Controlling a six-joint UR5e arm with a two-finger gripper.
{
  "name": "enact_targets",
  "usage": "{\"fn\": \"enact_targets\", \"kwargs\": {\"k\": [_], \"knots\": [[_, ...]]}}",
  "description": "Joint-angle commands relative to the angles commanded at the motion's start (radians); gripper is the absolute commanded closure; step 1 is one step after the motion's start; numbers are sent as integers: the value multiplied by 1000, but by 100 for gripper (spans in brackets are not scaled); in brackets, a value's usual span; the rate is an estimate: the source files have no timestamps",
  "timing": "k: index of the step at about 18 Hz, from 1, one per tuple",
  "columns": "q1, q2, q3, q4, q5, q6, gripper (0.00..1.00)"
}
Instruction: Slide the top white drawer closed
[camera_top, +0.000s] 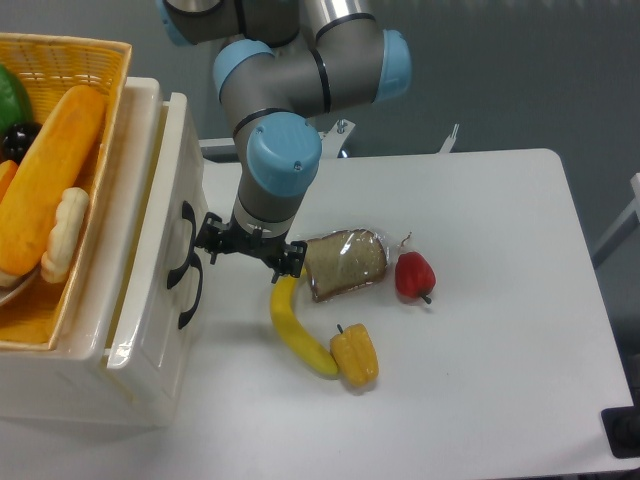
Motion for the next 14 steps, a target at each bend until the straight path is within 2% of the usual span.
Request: {"fn": "enact_targets", "kwargs": {"k": [10,14], "knots": [[5,0,2,0,5,2,0],[40,0,26,0,32,8,0]]}}
